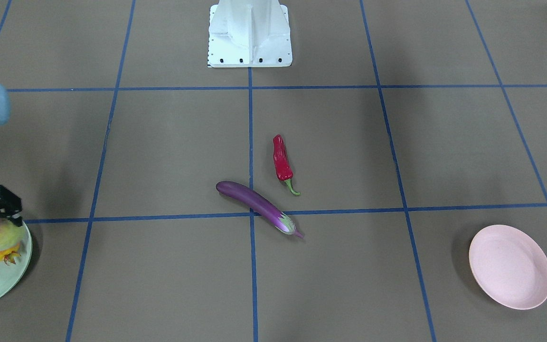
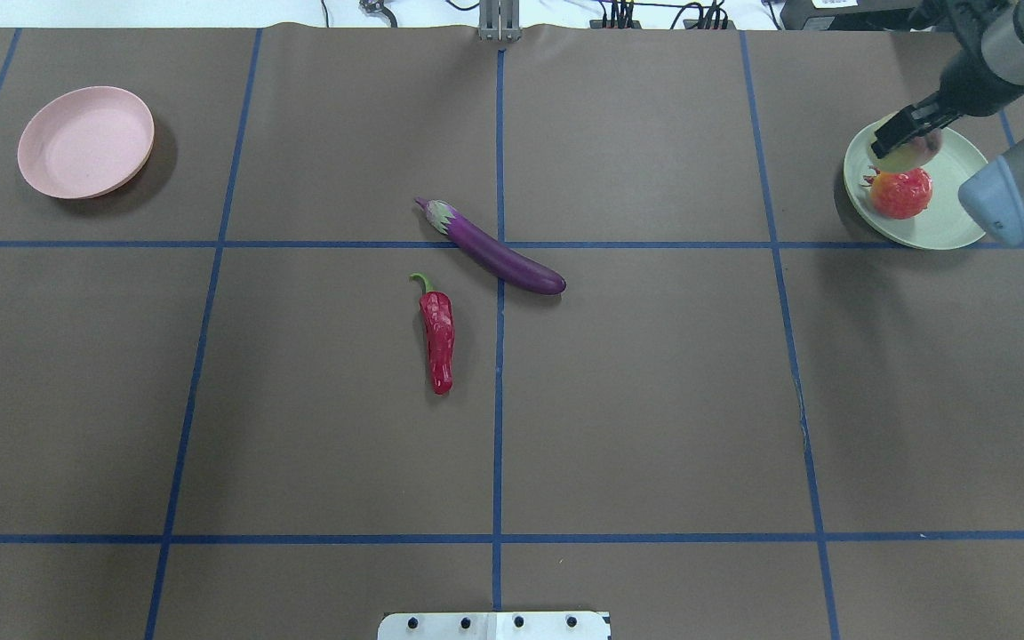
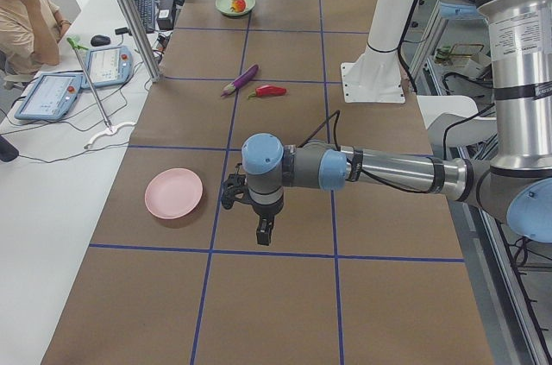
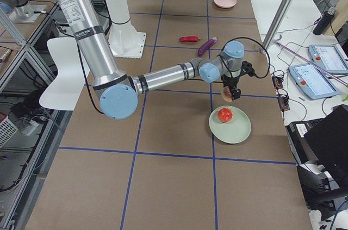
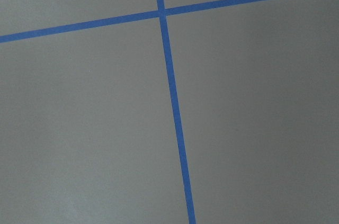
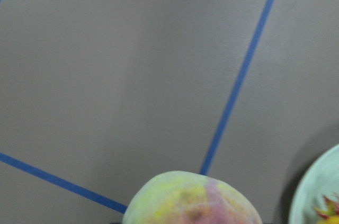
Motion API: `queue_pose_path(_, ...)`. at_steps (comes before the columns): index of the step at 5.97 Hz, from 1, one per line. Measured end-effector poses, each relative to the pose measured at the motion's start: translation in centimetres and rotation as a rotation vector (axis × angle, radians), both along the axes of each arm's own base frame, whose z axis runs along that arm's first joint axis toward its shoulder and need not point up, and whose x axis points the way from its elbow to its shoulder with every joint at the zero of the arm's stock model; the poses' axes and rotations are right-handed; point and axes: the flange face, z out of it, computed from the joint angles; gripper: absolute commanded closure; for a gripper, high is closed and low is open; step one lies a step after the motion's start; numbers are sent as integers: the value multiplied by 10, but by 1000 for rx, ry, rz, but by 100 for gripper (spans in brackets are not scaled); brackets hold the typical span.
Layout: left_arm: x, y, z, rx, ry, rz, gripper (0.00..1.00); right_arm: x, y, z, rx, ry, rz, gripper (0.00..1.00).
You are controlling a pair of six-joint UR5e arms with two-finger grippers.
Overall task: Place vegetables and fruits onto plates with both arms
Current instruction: 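Carry the peach to the green plate and release it, then withdraw the right gripper while the left arm moves in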
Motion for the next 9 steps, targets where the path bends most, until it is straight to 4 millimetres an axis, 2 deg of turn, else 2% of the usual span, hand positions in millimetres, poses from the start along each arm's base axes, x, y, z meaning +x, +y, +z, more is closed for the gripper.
queue_pose_path(1, 0, 0, -1, 3, 0, 0, 0, 29, -10, 59, 2, 34, -25, 100)
queue_pose_path(2, 0, -1, -2, 10, 1, 1, 0, 41, -14, 96, 0, 47, -33, 64)
queue_pose_path(3, 0, -1, -3, 19, 1, 0, 0, 42, -16, 111, -2, 51, -34, 1)
queue_pose_path(5, 0, -2, -5, 28, 2, 0, 0, 37, -22, 105, -22, 37, -1, 0)
queue_pose_path(6, 0, -2, -6, 31, 2, 0, 0, 35, -22, 90, -28, 15, 28, 0)
queue_pose_path(7, 0, -3, -8, 41, 3, 0, 0, 41, -12, 67, -6, -22, 42, 0)
queue_pose_path(8, 0, -4, -10, 56, 4, 0, 0, 70, 12, 57, 15, -48, 69, 0)
queue_pose_path(9, 0, -4, -11, 65, 4, 0, 0, 108, 42, 59, 14, -52, 108, 0)
